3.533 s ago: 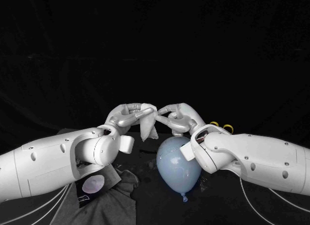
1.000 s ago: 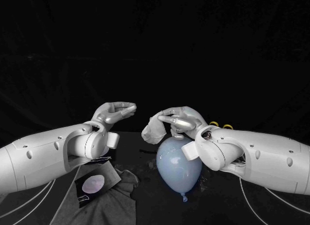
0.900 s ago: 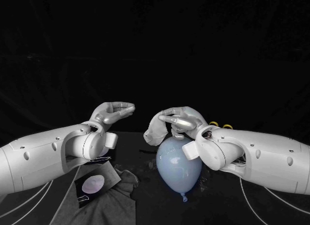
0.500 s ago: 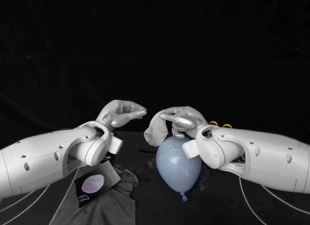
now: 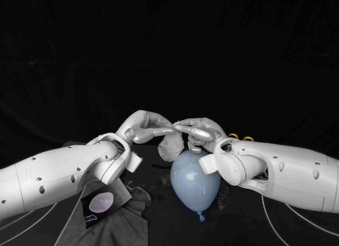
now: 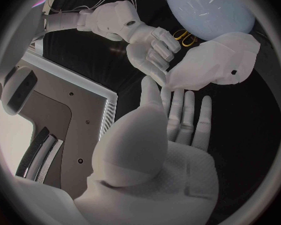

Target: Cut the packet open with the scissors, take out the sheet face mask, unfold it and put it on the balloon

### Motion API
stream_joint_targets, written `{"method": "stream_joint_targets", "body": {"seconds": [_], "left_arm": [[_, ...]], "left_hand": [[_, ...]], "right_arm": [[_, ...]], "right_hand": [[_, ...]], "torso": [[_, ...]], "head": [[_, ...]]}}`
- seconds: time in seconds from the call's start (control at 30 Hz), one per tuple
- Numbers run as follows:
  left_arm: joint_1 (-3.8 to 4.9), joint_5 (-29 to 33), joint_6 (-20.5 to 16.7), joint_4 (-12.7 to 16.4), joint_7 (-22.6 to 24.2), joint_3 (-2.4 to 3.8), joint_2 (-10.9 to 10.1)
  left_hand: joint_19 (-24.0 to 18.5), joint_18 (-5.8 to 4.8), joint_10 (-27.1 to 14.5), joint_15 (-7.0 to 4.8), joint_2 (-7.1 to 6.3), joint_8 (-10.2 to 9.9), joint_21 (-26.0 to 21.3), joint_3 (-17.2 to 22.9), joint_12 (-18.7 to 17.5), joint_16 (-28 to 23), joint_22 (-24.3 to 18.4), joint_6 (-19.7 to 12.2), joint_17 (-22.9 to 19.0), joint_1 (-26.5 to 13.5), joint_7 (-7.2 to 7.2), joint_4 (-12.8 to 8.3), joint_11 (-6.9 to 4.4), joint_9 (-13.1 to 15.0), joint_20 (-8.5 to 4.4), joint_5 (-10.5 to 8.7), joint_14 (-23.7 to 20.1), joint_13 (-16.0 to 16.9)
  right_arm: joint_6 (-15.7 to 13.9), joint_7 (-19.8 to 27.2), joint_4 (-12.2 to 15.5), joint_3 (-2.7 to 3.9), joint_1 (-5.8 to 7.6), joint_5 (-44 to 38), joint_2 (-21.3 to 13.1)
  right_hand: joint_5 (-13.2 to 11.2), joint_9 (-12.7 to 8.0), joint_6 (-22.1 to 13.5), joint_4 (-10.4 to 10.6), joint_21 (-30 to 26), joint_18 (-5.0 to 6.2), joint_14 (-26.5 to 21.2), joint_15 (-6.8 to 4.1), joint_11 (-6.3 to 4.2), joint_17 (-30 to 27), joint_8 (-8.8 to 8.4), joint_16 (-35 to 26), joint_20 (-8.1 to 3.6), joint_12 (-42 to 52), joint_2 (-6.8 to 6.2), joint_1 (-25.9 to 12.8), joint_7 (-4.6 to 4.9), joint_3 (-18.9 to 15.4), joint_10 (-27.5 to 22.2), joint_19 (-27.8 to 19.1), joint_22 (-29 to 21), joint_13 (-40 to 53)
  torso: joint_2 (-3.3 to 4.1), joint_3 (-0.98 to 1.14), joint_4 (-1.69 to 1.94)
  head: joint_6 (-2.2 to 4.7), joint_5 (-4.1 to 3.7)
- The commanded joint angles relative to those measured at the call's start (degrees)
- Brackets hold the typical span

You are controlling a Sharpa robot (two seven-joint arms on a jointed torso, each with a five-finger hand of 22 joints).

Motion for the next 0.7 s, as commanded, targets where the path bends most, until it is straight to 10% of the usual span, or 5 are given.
{"method": "stream_joint_targets", "body": {"seconds": [0.03,0.7], "left_arm": [[0.04,-3.0,-1.6,-0.1,-0.4,0.09,0.5],[0.04,-3.4,-6.8,-0.2,-1.4,0.11,0.6]], "left_hand": [[-0.1,-0.59,0.3,0.01,0.24,-0.4,-0.2,-0.2,-0.2,0.0,-0.1,-0.1,-0.1,-0.1,0.26,-0.2,0.26,-0.1,0.00,0.13,-0.2,-0.1],[2.5,0.70,3.0,-0.58,1.28,-1.2,1.1,-1.1,0.9,1.7,0.2,-1.0,-0.9,3.8,0.49,-1.5,-0.10,-1.0,-0.19,0.14,2.1,-0.2]], "right_arm": [[1.7,0.2,0.3,0.04,0.01,-0.2,0.0],[3.9,0.4,0.8,0.04,0.02,-0.8,-0.5]], "right_hand": [[0.2,1.0,-0.5,0.4,-0.1,-0.01,6.1,0.12,0.30,15.1,-0.17,0.2,0.07,-0.2,0.56,-0.1,0.02,0.1,-0.3,-0.5,9.9,7.8],[0.2,0.3,-1.6,1.9,-1.1,0.19,6.1,0.68,0.90,15.1,-1.46,0.2,0.56,-1.4,2.77,-1.9,0.65,1.1,-1.5,-1.2,9.6,6.7]], "torso": [[0.00,-0.01,0.01],[0.00,-0.06,0.08]], "head": [[0.14,-0.05],[0.16,-0.18]]}}
